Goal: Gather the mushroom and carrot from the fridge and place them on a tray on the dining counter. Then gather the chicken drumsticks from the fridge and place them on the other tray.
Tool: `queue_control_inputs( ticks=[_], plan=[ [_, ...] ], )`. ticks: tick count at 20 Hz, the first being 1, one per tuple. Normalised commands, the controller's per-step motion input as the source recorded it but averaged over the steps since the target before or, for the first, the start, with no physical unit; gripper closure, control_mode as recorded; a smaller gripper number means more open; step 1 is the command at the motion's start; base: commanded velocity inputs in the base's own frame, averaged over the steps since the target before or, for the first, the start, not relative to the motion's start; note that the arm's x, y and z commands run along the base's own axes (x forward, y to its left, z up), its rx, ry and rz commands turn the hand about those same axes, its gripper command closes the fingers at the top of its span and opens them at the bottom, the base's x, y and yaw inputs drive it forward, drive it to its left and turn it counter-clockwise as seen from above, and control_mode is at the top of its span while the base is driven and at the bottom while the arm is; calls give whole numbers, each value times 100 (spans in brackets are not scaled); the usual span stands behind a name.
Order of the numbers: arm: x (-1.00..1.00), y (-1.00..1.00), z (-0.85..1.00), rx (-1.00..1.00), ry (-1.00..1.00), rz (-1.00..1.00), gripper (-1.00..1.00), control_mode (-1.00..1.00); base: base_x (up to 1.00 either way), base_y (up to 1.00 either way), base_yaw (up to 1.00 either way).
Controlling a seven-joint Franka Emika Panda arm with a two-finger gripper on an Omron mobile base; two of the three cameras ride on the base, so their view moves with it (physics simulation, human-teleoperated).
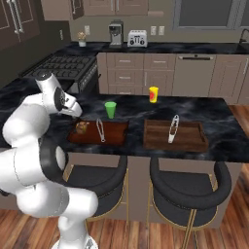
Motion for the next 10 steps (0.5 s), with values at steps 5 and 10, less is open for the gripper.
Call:
queue_control_inputs(
  ticks=[5,10],
  plan=[
    [-75,-53,66,2,1,-10,-100,-100,0,0,0],
    [-95,-53,51,0,0,-3,-100,-100,0,0,0]
  ],
)
